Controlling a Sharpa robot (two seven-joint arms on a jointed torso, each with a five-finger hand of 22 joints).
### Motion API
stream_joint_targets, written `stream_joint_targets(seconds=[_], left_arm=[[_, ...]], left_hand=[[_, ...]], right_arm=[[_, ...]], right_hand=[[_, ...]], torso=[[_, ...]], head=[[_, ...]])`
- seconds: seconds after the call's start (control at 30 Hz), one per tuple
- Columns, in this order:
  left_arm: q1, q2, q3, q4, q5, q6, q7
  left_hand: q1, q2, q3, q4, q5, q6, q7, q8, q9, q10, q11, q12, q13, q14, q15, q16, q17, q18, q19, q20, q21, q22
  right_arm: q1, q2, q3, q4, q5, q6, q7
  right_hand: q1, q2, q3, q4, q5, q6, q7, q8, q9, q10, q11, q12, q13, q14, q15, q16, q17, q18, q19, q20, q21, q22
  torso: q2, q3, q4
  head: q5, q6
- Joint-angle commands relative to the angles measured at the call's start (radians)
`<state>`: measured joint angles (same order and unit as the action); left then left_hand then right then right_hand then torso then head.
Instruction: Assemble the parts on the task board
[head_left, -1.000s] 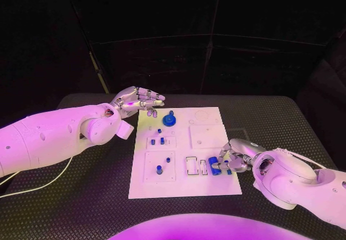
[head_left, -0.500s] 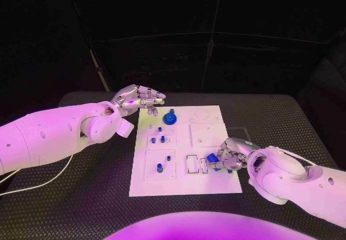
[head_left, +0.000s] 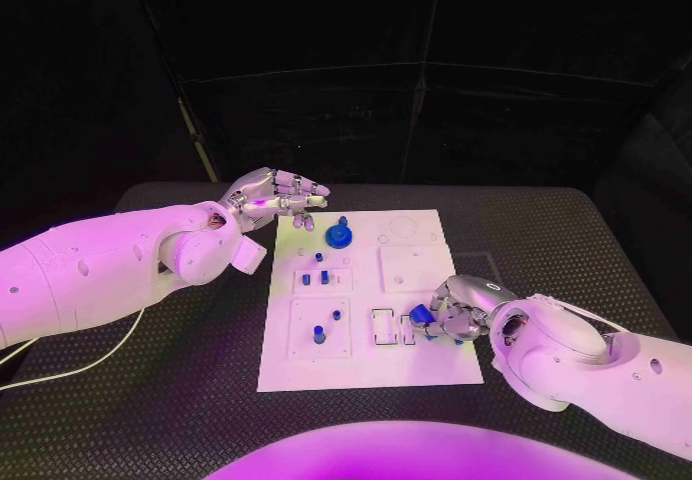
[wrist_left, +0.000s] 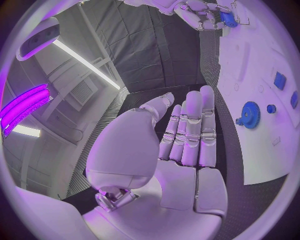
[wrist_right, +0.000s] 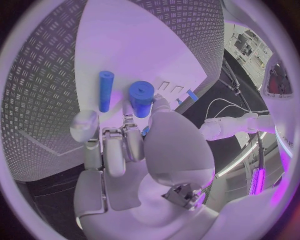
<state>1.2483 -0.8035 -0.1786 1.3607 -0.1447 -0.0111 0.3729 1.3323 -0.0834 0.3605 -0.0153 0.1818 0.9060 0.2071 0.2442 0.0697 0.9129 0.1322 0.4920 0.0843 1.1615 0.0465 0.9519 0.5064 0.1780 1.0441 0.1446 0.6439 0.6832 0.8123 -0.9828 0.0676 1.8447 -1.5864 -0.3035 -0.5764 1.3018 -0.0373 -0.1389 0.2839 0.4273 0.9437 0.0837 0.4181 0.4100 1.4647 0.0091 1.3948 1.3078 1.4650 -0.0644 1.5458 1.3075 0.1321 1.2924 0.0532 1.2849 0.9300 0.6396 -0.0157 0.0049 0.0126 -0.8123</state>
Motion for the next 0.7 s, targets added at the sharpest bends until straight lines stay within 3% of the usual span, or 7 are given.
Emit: stream_joint_targets(seconds=[0.03,0.17,0.4,0.7], left_arm=[[0.0,-0.001,0.001,0.0,0.001,0.012,0.007],[-0.002,-0.001,0.001,0.0,0.001,0.012,0.008],[-0.004,-0.001,0.001,0.0,0.001,0.013,0.008],[-0.004,0.0,0.001,0.001,0.001,0.014,0.009]], left_hand=[[0.001,0.009,-0.005,-0.002,-0.004,-0.003,0.0,0.003,0.001,-0.009,0.001,0.005,-0.001,-0.007,0.001,-0.006,0.001,0.005,-0.005,0.004,-0.003,-0.001],[0.001,0.009,-0.005,-0.002,-0.004,-0.003,0.0,0.003,0.001,-0.009,0.001,0.005,-0.001,-0.007,0.001,-0.006,0.001,0.005,-0.005,0.004,-0.003,-0.001],[0.001,0.009,-0.005,-0.002,-0.004,-0.003,0.0,0.003,0.001,-0.009,0.001,0.005,-0.001,-0.007,0.001,-0.006,0.001,0.005,-0.005,0.004,-0.003,-0.001],[0.001,0.009,-0.005,-0.002,-0.004,-0.003,0.0,0.003,0.001,-0.009,0.001,0.005,-0.001,-0.007,0.001,-0.006,0.001,0.005,-0.005,0.004,-0.003,-0.001]], right_arm=[[-0.004,-0.01,-0.004,0.014,0.018,-0.068,-0.002],[-0.004,-0.02,-0.004,0.042,0.063,-0.128,0.01],[-0.004,-0.02,-0.003,0.073,0.143,-0.201,0.032],[-0.004,0.02,-0.003,0.06,0.203,-0.187,0.038]], right_hand=[[0.022,0.008,-0.005,-0.001,0.069,0.007,-0.008,0.014,0.015,0.004,-0.01,0.008,0.069,0.095,-0.001,0.005,0.213,-0.022,0.009,-0.006,0.007,0.007],[0.034,0.013,-0.006,0.0,0.124,0.005,-0.011,0.022,0.025,0.007,-0.014,0.01,0.074,0.096,-0.003,0.006,0.216,-0.022,0.011,-0.009,0.01,0.011],[0.038,0.015,-0.007,0.002,0.142,0.004,-0.012,0.024,0.029,0.006,-0.014,0.009,0.074,0.095,-0.004,0.006,0.215,-0.023,0.011,-0.011,0.01,0.013],[0.028,0.019,-0.012,0.006,0.149,0.001,-0.011,0.024,0.032,0.004,-0.014,0.005,0.071,0.095,-0.004,0.005,0.212,-0.023,0.011,-0.011,0.011,0.014]], torso=[[-0.001,-0.0001,-0.0002],[0.0,-0.0007,0.0003],[0.001,-0.0011,0.0023],[0.002,-0.0015,0.0021]], head=[[0.001,-0.001],[0.002,0.002],[0.002,0.005],[0.004,0.004]])
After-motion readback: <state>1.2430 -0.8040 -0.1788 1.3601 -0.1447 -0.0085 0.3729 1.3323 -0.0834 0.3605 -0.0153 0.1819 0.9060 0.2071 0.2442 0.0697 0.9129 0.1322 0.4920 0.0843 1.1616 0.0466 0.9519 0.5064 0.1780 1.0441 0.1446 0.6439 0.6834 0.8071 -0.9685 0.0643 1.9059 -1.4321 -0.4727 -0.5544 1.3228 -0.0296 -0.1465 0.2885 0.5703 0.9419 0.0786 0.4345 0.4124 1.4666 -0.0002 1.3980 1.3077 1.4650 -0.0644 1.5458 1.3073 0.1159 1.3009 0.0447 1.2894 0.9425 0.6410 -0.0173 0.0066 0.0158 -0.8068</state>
